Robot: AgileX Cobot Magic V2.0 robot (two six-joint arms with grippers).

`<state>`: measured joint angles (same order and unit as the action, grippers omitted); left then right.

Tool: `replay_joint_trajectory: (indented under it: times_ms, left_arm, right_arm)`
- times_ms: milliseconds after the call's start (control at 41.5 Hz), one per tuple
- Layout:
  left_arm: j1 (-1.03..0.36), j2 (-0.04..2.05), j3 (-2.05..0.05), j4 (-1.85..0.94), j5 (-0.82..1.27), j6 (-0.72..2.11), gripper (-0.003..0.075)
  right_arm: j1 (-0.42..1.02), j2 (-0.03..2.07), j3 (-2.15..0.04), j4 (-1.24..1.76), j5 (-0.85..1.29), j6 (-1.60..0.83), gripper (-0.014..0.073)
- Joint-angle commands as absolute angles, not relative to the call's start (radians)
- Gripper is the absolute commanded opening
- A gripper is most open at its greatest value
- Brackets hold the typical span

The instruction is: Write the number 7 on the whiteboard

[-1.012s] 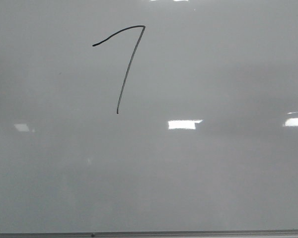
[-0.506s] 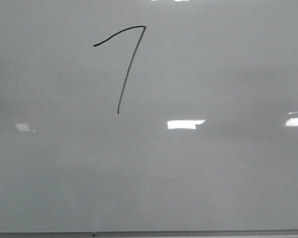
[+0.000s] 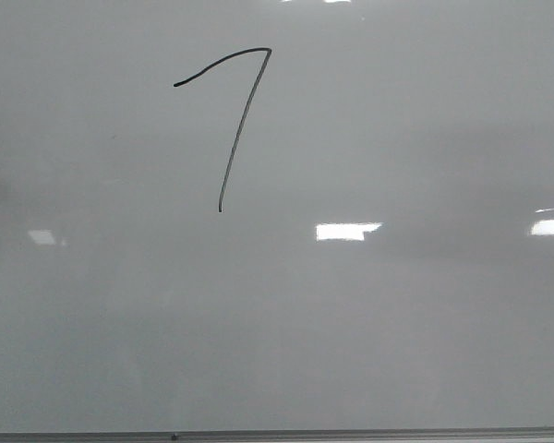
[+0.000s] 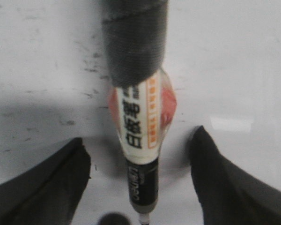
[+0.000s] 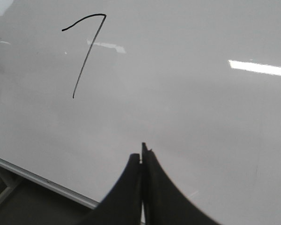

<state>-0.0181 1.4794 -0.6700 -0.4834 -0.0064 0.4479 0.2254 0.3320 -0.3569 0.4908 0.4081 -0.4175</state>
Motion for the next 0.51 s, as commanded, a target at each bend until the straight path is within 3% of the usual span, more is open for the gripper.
replay_joint_trajectory:
  times_ms: [0, 482]
  left_arm:
    - [-0.022, 1.460, -0.707, -0.486, -0.077, 0.441, 0.0540]
    - [-0.022, 1.378, -0.707, -0.486, -0.012, 0.441, 0.0540]
  right_arm:
    - [0.219, 0.337, -0.382, 0.506, 0.340, -0.415, -0.0069]
    - [0.219, 0.337, -0.382, 0.506, 0.335, -0.415, -0.0069]
